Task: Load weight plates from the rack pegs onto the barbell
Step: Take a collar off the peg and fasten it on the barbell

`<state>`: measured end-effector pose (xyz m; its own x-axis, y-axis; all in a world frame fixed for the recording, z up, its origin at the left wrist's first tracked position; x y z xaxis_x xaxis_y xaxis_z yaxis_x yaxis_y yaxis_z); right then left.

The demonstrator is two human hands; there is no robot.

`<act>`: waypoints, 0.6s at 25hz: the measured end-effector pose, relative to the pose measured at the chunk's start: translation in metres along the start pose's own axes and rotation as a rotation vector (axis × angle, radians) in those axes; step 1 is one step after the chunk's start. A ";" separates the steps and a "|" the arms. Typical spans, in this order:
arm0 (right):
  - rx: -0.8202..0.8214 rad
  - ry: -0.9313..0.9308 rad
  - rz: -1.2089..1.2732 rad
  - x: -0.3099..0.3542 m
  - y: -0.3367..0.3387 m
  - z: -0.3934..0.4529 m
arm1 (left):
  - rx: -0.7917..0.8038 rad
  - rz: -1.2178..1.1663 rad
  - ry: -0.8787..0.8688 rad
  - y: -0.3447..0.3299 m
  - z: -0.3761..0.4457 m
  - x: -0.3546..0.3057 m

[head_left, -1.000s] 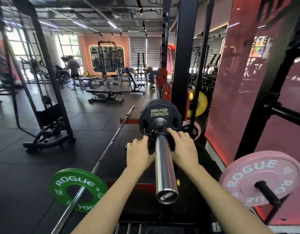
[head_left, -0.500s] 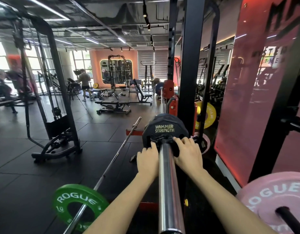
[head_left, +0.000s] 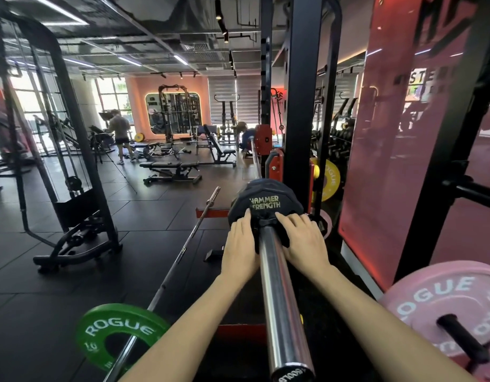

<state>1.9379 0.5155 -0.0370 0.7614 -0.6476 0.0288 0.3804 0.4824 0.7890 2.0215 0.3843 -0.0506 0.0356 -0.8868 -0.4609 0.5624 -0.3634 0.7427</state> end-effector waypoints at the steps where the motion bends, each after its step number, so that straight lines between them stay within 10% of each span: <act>1: -0.006 0.005 0.001 0.000 0.000 0.000 | 0.008 0.017 -0.004 0.001 0.003 0.000; 15: -0.072 0.024 0.025 0.001 -0.002 -0.001 | 0.077 0.268 -0.034 0.008 0.018 0.006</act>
<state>1.9383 0.5143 -0.0395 0.7832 -0.6209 0.0321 0.3975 0.5397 0.7421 2.0113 0.3704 -0.0387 0.1461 -0.9627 -0.2276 0.4725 -0.1342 0.8711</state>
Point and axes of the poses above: each hand's wrist, its own z-axis towards the middle knuckle, its own y-axis out of the back of the hand, x = y × z, the point moved 4 cm from there along z, towards the middle knuckle, and after that the axes turned 8 degrees about x, right-handed, at the moved point
